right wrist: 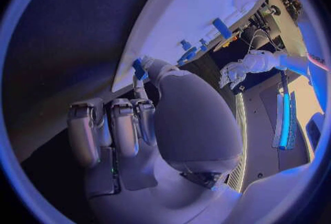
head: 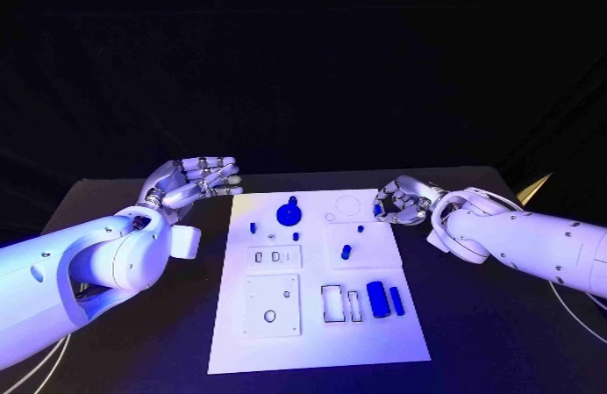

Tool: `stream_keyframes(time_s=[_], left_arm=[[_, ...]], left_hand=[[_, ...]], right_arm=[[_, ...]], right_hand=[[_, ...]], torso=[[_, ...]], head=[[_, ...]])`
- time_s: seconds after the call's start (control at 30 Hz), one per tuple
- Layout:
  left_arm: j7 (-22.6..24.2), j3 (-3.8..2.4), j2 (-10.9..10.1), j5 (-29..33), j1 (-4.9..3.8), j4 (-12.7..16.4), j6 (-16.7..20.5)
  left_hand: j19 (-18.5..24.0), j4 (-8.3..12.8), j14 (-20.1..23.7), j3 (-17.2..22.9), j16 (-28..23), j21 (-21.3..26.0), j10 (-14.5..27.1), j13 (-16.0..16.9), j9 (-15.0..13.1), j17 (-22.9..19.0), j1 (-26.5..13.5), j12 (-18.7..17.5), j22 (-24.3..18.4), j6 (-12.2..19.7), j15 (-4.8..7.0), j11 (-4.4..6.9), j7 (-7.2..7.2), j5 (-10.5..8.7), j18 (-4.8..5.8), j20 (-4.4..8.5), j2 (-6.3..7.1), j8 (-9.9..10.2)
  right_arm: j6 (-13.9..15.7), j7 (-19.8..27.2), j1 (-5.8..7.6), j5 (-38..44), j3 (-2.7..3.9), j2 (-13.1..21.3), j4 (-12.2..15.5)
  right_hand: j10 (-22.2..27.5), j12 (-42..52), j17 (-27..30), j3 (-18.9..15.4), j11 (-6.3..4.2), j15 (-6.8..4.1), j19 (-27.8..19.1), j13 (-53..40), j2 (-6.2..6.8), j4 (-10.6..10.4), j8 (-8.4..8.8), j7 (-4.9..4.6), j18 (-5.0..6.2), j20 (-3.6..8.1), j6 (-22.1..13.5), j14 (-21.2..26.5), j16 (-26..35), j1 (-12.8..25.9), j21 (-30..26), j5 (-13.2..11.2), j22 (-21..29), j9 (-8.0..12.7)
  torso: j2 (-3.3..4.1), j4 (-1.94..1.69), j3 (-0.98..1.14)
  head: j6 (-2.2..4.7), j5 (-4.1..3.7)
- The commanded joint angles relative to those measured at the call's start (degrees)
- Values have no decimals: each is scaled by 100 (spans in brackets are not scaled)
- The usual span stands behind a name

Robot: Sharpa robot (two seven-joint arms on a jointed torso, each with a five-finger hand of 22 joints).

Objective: Assemble the parts on the task board

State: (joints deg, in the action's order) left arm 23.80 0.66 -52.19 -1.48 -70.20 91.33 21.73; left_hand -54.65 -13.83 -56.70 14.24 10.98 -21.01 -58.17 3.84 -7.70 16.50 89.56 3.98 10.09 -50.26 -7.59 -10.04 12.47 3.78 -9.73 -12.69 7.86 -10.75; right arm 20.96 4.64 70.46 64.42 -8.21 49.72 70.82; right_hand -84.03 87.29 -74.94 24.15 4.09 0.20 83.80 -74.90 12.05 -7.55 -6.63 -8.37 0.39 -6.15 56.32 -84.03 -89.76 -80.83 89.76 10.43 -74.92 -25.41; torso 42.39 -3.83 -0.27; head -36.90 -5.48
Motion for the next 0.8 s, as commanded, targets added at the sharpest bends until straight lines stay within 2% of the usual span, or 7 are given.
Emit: stream_keyframes(time_s=[0.03, 0.3, 0.47, 0.53, 0.67, 0.8], left_arm=[[45, -3, 2, 7, -6, 11, -78], [42, -3, 3, 7, -6, 4, -78], [39, -3, 2, 7, -6, 5, -78], [37, -3, 1, 7, -6, 4, -78], [34, -3, -2, 7, -6, 1, -78], [33, -3, -6, 7, -6, -3, -74]], left_hand=[[40, 32, 39, 7, -24, -35, -43, -2, -6, 5, 41, -9, 5, 5, -10, -1, 6, -32, -48, -18, 16, -37], [40, 32, 39, 7, -24, -35, -43, -2, -6, 5, 41, -9, 5, 5, -10, -1, 6, -32, -48, -18, 16, -37], [40, 32, 39, 7, -24, -35, -43, -2, -6, 5, 41, -9, 5, 5, -10, -1, 6, -32, -48, -18, 16, -37], [40, 32, 39, 7, -24, -35, -43, -2, -6, 5, 41, -9, 5, 5, -10, -1, 6, -32, -48, -18, 16, -37], [40, 32, 39, 7, -24, -35, -43, -2, -6, 5, 41, -9, 5, 5, -10, -1, 6, -32, -48, -18, 16, -37], [40, 32, 39, 7, -24, -35, -43, -2, -6, 5, 41, -9, 5, 5, -10, -1, 6, -32, -48, -18, 16, -37]], right_arm=[[-114, -10, -19, 76, -1, -18, -9], [-80, -22, -32, 76, -1, -27, -11], [58, -6, -34, 55, -1, -28, -5], [228, -7, -34, -24, -1, -27, 4], [631, -43, -34, -127, -1, -10, 58], [825, -129, -27, -157, 1, 40, 184]], right_hand=[[-396, 35, -1506, 70, -40, -51, 620, -1314, -64, 4, -40, 4, -39, 34, 77, -597, -24, 42, 24, 26, -1508, -13], [-416, 56, -1506, 175, -78, -84, 620, -1331, -108, 21, -100, 47, -39, 64, 197, -597, -24, 103, 24, 38, -1508, -35], [-433, 75, -1506, 235, -104, -106, 620, -1347, -151, 29, -153, 78, -39, 84, 279, -597, -24, 146, 24, 51, -1508, -58], [-447, 90, -1506, 279, -127, -127, 620, -1359, -199, 25, -194, 103, -39, 102, 329, -597, -24, 187, 24, 95, -1508, -77], [-456, 100, -1506, 316, -145, -143, 620, -1368, -217, 42, -229, 121, -39, 119, 360, -597, -24, 218, 24, 159, -1508, -97], [-465, 109, -1506, 357, -159, -157, 620, -1376, -245, 73, -257, 136, -39, 132, 379, -597, -24, 214, 24, 183, -1508, -114]], torso=[[3, 7, 2], [0, 9, 3], [2, 12, 2], [1, 11, 1], [-5, 5, 0], [-8, 11, -4]], head=[[-19, 9], [-19, 14], [-3, 11], [10, 16], [10, 5], [18, -4]])
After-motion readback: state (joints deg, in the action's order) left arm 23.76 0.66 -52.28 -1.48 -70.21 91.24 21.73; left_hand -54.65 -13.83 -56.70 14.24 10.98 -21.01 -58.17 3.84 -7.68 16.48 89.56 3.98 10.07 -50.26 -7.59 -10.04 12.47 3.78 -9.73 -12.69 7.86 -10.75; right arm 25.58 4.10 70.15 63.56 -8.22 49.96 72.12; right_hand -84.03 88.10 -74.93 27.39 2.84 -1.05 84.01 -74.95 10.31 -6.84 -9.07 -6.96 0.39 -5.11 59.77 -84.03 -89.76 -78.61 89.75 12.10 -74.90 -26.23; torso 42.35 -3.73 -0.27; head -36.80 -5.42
